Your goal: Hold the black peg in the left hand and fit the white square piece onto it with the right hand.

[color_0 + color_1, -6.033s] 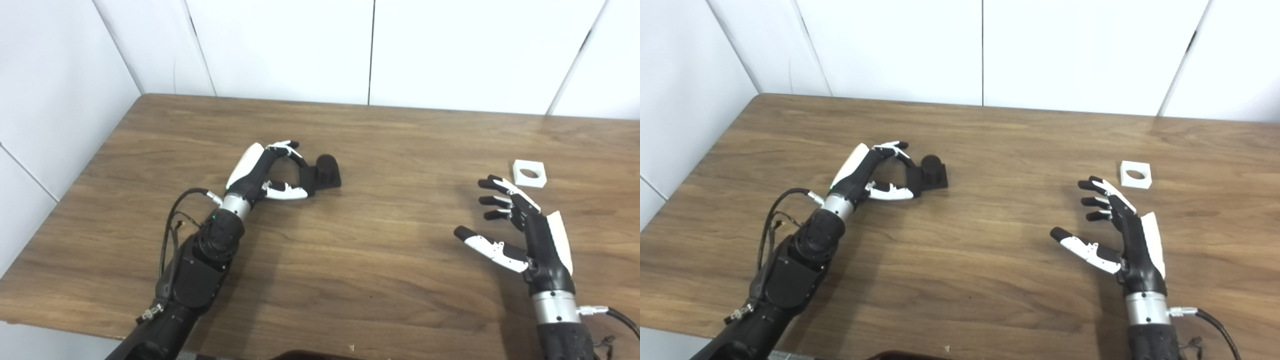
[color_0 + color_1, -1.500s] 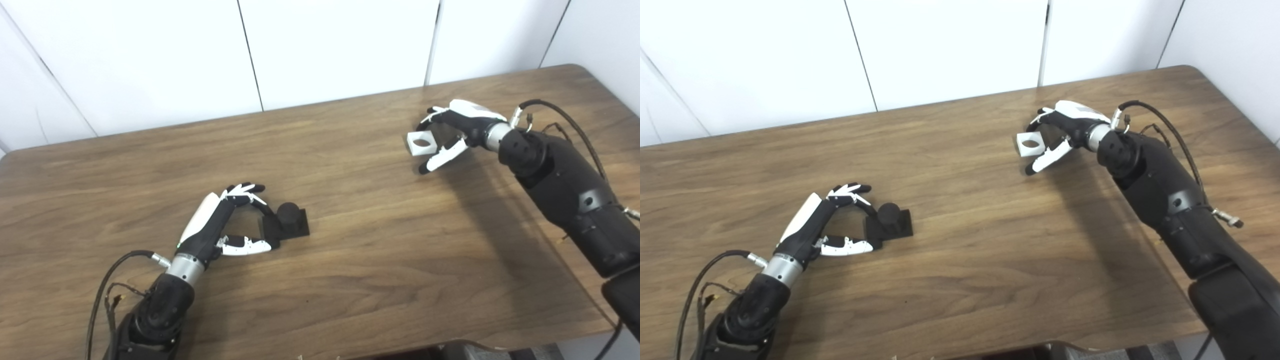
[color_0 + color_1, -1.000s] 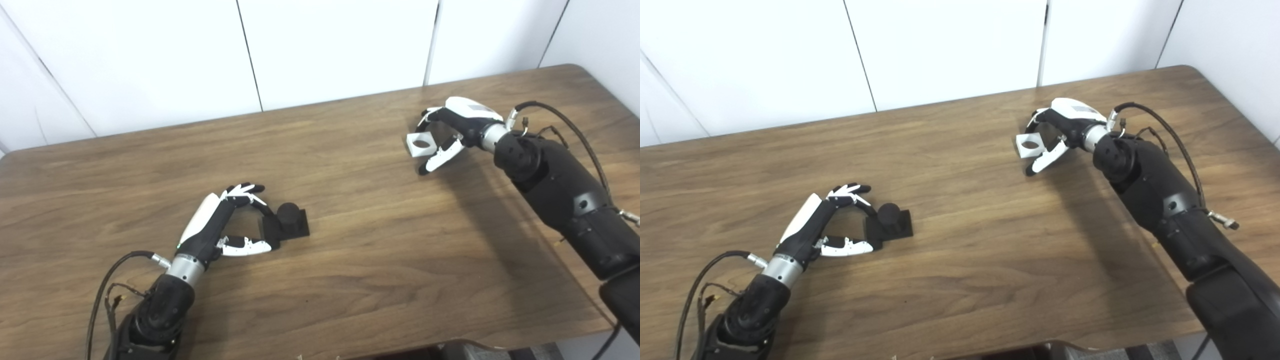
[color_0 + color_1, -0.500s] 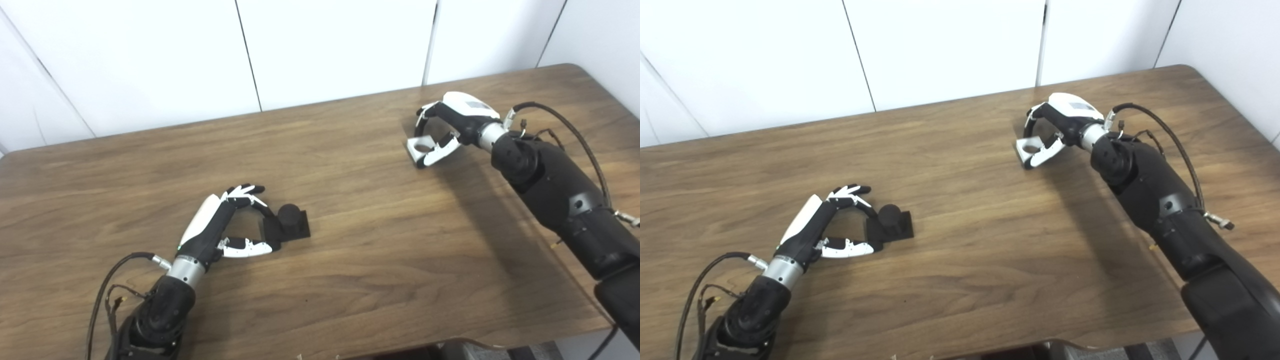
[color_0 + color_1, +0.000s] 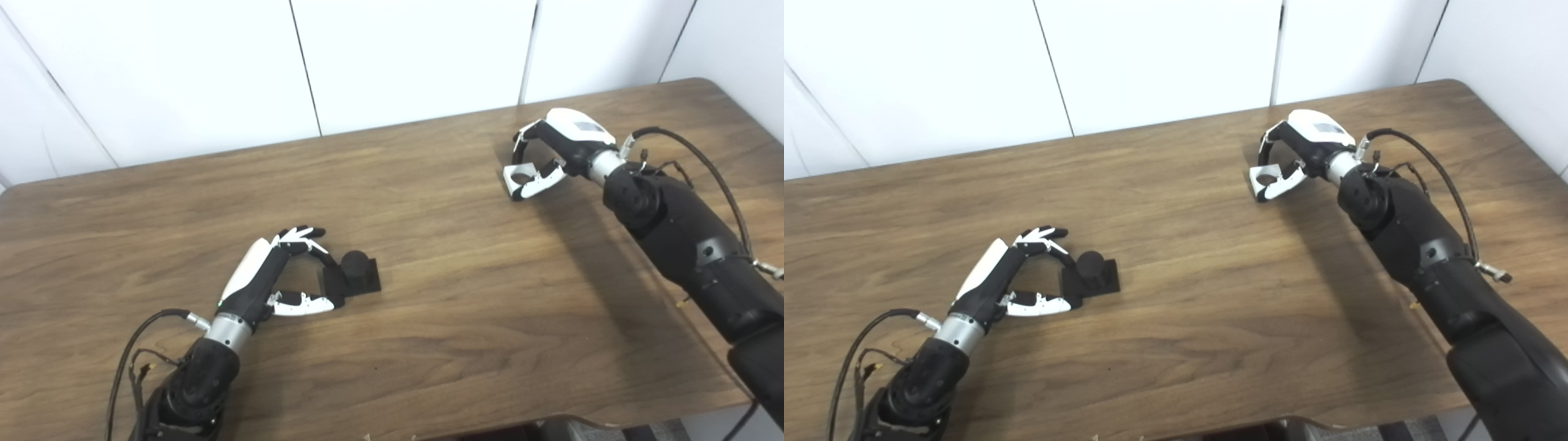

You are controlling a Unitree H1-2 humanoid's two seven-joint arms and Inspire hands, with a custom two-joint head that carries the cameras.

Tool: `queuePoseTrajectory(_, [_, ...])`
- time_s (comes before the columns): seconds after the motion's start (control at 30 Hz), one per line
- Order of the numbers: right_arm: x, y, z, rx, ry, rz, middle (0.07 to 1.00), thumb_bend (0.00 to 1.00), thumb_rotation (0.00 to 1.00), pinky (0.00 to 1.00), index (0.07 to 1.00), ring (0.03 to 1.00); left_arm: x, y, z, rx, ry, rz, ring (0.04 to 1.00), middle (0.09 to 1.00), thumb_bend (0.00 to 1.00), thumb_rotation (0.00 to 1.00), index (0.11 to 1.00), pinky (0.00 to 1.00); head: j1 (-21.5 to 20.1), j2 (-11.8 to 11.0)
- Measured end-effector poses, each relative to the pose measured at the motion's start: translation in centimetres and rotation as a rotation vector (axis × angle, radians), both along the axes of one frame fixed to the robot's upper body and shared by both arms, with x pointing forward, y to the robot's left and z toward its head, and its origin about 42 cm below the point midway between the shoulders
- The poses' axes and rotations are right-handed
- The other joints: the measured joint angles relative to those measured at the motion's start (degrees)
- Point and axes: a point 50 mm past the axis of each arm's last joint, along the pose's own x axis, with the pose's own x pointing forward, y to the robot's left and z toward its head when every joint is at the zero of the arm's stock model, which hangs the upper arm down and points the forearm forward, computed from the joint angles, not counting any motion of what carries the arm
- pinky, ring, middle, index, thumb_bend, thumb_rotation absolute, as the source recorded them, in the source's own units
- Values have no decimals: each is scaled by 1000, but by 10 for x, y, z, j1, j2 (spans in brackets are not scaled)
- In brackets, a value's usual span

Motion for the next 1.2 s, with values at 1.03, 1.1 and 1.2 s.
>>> queuePoseTrajectory(1.03, [-58, 8, 24, 84, -214, 47, 817, 514, 145, 916, 483, 902, 1, -1, 1, 7, -4, -1, 972, 890, 519, 78, 485, 1000, 11, 3])
queuePoseTrajectory(1.1, [-60, 11, 32, 88, -234, 58, 817, 514, 145, 915, 483, 906, 1, -1, 1, 5, -4, -1, 972, 890, 519, 78, 486, 1000, 14, 4])
queuePoseTrajectory(1.2, [-64, 19, 42, 92, -259, 85, 815, 515, 145, 908, 482, 909, 1, -2, 1, 4, -4, -1, 973, 891, 519, 77, 485, 1000, 18, 4])
